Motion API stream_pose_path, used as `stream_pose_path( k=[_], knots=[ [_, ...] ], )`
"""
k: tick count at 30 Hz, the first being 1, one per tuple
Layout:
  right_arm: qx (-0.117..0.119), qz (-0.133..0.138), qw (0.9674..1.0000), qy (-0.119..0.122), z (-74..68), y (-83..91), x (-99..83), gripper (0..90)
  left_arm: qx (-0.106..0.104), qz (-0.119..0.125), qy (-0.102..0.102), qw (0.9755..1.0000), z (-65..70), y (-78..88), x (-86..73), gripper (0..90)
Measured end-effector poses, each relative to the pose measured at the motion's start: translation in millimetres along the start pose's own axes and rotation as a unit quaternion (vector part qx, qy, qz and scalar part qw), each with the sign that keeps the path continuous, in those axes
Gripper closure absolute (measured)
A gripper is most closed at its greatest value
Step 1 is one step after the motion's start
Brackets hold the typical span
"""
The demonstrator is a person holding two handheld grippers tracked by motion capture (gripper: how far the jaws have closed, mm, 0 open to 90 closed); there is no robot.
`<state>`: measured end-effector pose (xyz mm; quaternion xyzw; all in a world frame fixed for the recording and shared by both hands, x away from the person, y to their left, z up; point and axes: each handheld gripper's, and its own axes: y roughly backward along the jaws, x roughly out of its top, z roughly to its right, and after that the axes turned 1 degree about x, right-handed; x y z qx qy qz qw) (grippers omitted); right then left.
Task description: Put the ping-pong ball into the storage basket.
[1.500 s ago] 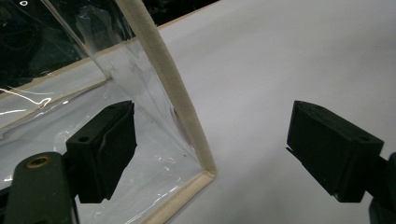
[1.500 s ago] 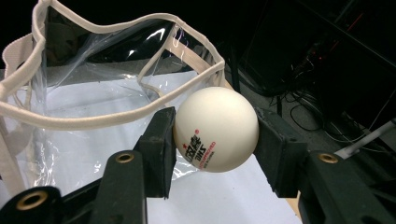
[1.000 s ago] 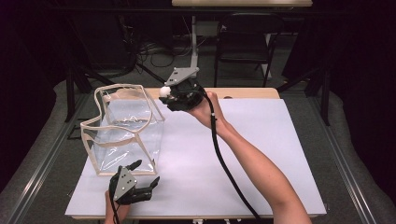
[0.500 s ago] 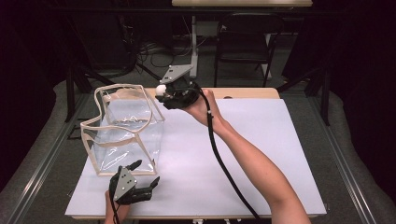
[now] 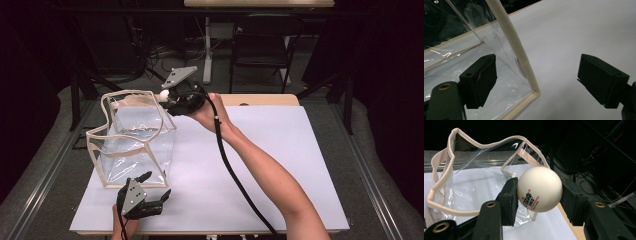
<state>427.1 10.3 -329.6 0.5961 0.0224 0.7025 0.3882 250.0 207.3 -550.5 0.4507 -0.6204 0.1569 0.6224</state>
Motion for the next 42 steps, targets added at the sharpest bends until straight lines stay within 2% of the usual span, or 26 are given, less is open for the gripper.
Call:
stream_pose_path(
  k=[18, 42],
  knots=[
    [0.012, -0.012, 0.9998, 0.014, -10.7, -12.2, 13.1, 51.4, 0.0, 0.0, -0.001, 1.0, -0.1, 0.0, -0.1, 16.0],
    [0.027, -0.033, 0.9987, 0.028, -23.0, -30.3, 20.7, 51.4, -0.001, 0.0, 0.0, 1.0, -0.5, 0.2, -0.4, 16.0]
  ],
)
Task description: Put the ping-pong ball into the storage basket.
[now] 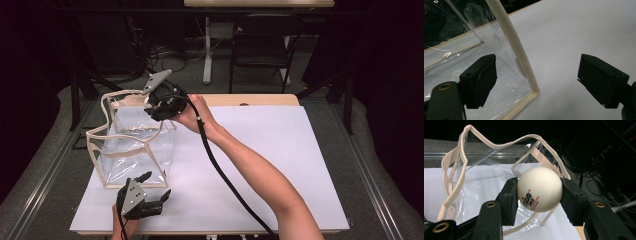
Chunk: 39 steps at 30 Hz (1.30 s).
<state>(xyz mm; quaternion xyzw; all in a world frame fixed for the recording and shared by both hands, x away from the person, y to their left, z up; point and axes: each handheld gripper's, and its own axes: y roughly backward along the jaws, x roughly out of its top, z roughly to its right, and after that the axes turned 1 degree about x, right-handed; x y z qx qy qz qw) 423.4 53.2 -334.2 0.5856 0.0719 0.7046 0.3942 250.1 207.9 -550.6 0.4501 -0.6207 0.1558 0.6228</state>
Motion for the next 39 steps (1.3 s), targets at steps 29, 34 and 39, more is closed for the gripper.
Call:
stream_pose_path(
  k=[29, 34, 39],
  knots=[
    [0.036, -0.065, 0.9972, 0.008, -13.1, -36.8, -1.5, 51.3, 0.0, 0.0, 0.0, 1.0, 0.1, 0.0, -0.1, 16.0],
    [0.043, -0.082, 0.9957, 0.012, -15.6, -41.5, -1.2, 51.3, 0.0, 0.0, 0.001, 1.0, 0.3, -0.2, 0.0, 16.0],
    [0.05, -0.09, 0.9946, 0.015, -17.1, -44.9, -1.4, 51.2, 0.001, 0.0, 0.001, 1.0, 0.6, -0.4, 0.0, 16.0]
  ],
)
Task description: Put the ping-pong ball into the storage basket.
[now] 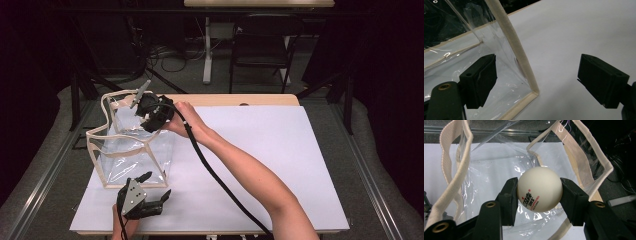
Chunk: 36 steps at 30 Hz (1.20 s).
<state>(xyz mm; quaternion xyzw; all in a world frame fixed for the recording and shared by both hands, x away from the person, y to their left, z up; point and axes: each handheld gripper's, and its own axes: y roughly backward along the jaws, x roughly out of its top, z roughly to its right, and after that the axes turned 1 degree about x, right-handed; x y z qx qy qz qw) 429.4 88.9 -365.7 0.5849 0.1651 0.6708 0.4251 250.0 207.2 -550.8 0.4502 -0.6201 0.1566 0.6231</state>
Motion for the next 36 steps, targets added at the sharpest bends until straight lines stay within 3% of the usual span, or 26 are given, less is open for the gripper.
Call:
stream_pose_path(
  k=[13, 27, 36],
  knots=[
    [0.013, -0.023, 0.9996, 0.003, -1.6, -8.9, -0.2, 50.4, 0.0, -0.001, -0.001, 1.0, -0.1, -0.1, 0.1, 16.0],
    [0.022, -0.004, 0.9993, -0.03, 7.3, 0.7, -3.9, 24.7, -0.001, -0.001, -0.001, 1.0, -0.2, 0.1, 0.1, 16.0],
    [0.032, 0.019, 0.9982, -0.047, 15.5, 19.2, -13.9, 17.6, 0.0, 0.0, -0.002, 1.0, -0.8, 0.7, 0.0, 16.0]
  ],
)
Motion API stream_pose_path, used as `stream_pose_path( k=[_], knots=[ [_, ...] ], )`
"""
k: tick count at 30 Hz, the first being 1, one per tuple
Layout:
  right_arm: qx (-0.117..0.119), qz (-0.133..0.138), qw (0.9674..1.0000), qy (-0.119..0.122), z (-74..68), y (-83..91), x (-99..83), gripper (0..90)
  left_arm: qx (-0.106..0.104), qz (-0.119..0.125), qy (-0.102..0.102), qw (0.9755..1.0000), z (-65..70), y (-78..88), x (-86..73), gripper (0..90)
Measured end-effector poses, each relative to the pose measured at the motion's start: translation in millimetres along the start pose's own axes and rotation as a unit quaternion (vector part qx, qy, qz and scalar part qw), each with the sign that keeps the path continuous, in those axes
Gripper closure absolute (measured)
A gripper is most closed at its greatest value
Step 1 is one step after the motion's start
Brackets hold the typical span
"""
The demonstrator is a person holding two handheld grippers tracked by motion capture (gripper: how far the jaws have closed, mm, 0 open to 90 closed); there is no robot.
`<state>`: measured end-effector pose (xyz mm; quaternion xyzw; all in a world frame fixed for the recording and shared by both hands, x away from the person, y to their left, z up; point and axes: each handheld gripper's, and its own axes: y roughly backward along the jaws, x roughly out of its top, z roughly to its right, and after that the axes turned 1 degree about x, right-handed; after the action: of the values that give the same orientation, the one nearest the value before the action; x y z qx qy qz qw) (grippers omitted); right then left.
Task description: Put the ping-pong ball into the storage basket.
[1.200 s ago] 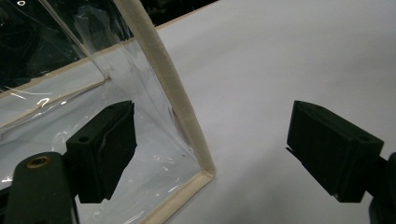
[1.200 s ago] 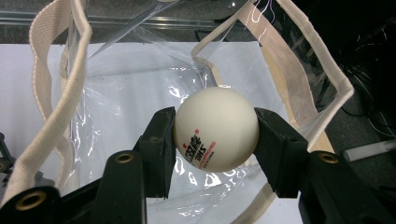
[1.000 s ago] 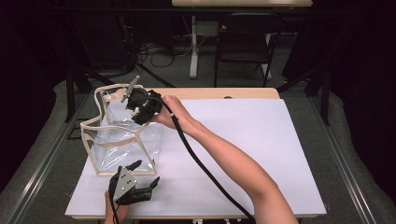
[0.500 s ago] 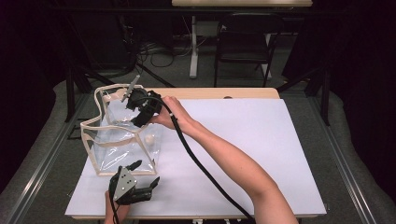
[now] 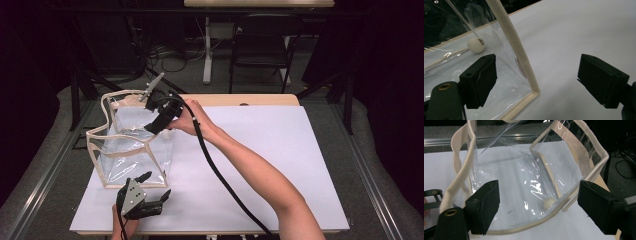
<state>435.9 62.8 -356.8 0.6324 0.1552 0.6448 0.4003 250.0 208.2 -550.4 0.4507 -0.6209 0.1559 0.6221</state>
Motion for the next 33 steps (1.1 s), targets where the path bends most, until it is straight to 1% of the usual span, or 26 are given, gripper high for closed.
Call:
stream_pose_path(
  k=[1, 2, 3, 5, 7, 9, 10, 11, 13, 14, 16, 17, 19, 22, 24, 25, 28, 29, 30, 31, 33],
  knots=[
    [0.0, 0.005, 1.0, -0.003, 1.7, 4.7, -2.3, 17.2, 0.001, 0.0, 0.001, 1.0, 0.5, -0.3, 0.1, 16.0],
    [0.0, 0.005, 1.0, -0.003, 1.7, 4.7, -2.3, 17.2, 0.001, 0.0, 0.001, 1.0, 0.5, -0.3, 0.1, 16.0],
    [-0.003, 0.014, 0.9999, -0.008, 4.4, 11.3, -5.1, 16.6, 0.0, 0.0, 0.0, 1.0, 0.7, -0.3, 0.3, 16.0],
    [-0.002, 0.021, 0.9997, -0.012, 7.0, 16.4, -7.5, 16.1, 0.0, 0.0, 0.0, 1.0, 0.8, -0.4, 0.3, 16.0],
    [-0.004, 0.024, 0.9996, -0.012, 7.8, 18.3, -8.3, 15.8, 0.0, -0.001, 0.0, 1.0, 0.8, -0.3, 0.3, 16.0],
    [-0.005, 0.03, 0.9994, -0.015, 10.7, 26.3, -12.6, 15.5, -0.001, 0.0, 0.001, 1.0, 0.5, -0.2, 0.2, 16.0],
    [-0.005, 0.03, 0.9994, -0.015, 10.7, 26.3, -12.6, 15.5, 0.001, -0.001, 0.001, 1.0, 0.4, -0.1, 0.2, 16.0],
    [-0.006, 0.036, 0.9992, -0.018, 12.9, 31.9, -16.7, 15.4, 0.001, -0.001, 0.002, 1.0, 0.1, -0.4, 0.2, 16.0],
    [-0.007, 0.038, 0.9991, -0.018, 13.5, 33.7, -18.2, 15.2, 0.0, 0.0, 0.002, 1.0, 0.2, -0.7, 0.4, 16.0],
    [-0.008, 0.042, 0.9988, -0.022, 15.1, 39.4, -22.5, 15.0, 0.0, -0.001, 0.001, 1.0, 0.9, -0.8, 0.7, 16.0],
    [-0.01, 0.043, 0.9988, -0.021, 15.5, 41.1, -24.0, 15.0, 0.0, -0.001, 0.0, 1.0, 0.9, -0.8, 1.0, 16.0],
    [-0.013, 0.05, 0.9984, -0.025, 16.5, 46.6, -29.1, 14.6, 0.0, -0.001, -0.001, 1.0, 0.7, -0.7, 1.1, 16.0],
    [-0.013, 0.051, 0.9983, -0.025, 17.0, 48.2, -30.7, 14.5, 0.001, -0.001, -0.001, 1.0, 0.6, -0.7, 1.1, 16.0],
    [-0.018, 0.057, 0.9978, -0.03, 18.7, 56.9, -39.9, 13.8, 0.001, -0.002, 0.0, 1.0, 0.6, -1.2, 1.0, 16.0],
    [-0.018, 0.057, 0.9978, -0.031, 19.0, 58.2, -41.5, 13.7, 0.001, -0.003, -0.001, 1.0, 0.7, -1.4, 1.1, 16.0],
    [-0.021, 0.055, 0.9978, -0.03, 19.6, 61.2, -46.4, 13.0, 0.001, -0.002, -0.001, 1.0, 1.0, -1.3, 1.2, 16.0],
    [-0.024, 0.056, 0.9976, -0.033, 20.3, 63.6, -50.4, 12.5, 0.001, -0.002, -0.001, 1.0, 0.9, -1.2, 1.2, 16.0],
    [-0.023, 0.056, 0.9974, -0.038, 21.9, 66.0, -55.7, 11.7, 0.001, 0.0, 0.002, 1.0, 0.7, -1.1, 1.0, 16.0],
    [-0.023, 0.056, 0.9974, -0.038, 21.9, 66.0, -55.7, 11.7, 0.001, 0.0, 0.002, 1.0, 0.7, -1.1, 1.0, 16.0],
    [-0.025, 0.056, 0.9973, -0.041, 22.9, 67.9, -60.5, 11.3, 0.002, 0.0, 0.001, 1.0, 0.5, -1.2, 1.2, 16.0],
    [-0.025, 0.055, 0.9974, -0.041, 23.2, 68.7, -62.2, 11.0, 0.002, 0.0, 0.002, 1.0, 0.7, -1.3, 1.3, 16.0]
  ],
)
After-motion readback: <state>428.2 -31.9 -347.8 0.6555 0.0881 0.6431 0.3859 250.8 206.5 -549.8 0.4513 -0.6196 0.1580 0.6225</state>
